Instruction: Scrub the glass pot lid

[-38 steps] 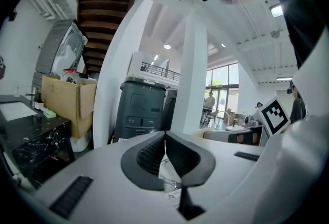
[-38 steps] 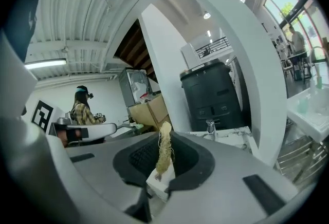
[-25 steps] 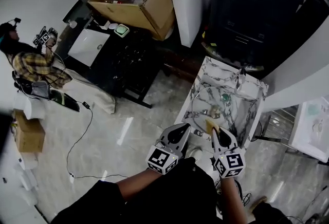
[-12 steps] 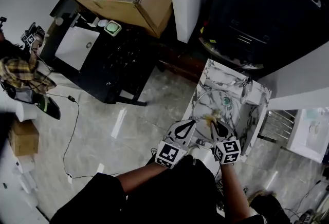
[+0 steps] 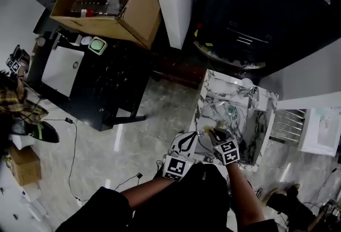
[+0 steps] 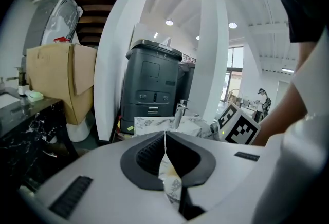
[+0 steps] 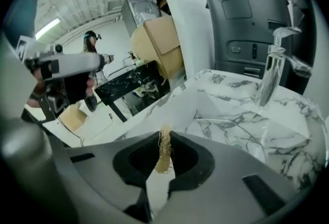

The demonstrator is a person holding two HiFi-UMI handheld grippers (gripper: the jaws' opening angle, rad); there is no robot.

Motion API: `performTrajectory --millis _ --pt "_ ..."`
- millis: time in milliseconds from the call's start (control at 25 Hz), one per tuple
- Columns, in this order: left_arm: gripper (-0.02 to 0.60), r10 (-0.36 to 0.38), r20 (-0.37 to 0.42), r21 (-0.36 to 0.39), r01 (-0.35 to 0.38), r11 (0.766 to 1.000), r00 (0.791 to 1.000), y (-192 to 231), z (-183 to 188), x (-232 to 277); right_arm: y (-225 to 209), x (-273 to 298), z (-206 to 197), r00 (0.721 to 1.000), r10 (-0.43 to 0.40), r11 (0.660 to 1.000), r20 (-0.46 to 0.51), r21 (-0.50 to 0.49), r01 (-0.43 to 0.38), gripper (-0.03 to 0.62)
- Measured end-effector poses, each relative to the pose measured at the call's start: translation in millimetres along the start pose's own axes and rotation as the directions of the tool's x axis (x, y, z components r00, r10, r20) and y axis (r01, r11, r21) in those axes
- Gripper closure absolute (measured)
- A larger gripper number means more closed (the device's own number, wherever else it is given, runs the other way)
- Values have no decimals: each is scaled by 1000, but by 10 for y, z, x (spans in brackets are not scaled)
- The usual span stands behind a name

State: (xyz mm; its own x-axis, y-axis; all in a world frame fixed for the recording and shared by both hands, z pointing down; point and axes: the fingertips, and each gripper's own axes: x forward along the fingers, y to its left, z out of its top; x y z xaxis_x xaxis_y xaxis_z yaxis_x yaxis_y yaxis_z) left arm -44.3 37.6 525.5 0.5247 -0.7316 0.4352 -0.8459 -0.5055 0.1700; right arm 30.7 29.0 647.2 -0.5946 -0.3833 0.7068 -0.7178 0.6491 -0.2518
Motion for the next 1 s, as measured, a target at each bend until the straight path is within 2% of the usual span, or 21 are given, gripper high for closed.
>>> performTrajectory --millis 80,240,360,720,880,1000 --pt "565 -2 -7 -3 2 1000 1000 63 -58 34 14 125 -125 999 22 1000 -33 -9 -22 533" --pt "565 -27 -7 -65 27 998 1000 94 -117 107 39 305 -194 996 74 997 -43 -20 -75 533" --pt "563 -28 1 -84 28 996 1000 67 -115 128 27 412 -228 993 102 994 -60 -45 -104 533" --pt "565 38 -31 -92 -40 995 999 -54 -182 217 -32 603 -334 983 167 983 -81 -68 -173 533" --pt "565 72 -26 -69 -74 995 997 -70 -140 215 -137 646 -351 980 185 979 -74 -71 -190 533" --pt "565 113 -56 -63 -116 991 992 -31 -173 225 -201 663 -357 979 189 978 -75 -72 -195 533"
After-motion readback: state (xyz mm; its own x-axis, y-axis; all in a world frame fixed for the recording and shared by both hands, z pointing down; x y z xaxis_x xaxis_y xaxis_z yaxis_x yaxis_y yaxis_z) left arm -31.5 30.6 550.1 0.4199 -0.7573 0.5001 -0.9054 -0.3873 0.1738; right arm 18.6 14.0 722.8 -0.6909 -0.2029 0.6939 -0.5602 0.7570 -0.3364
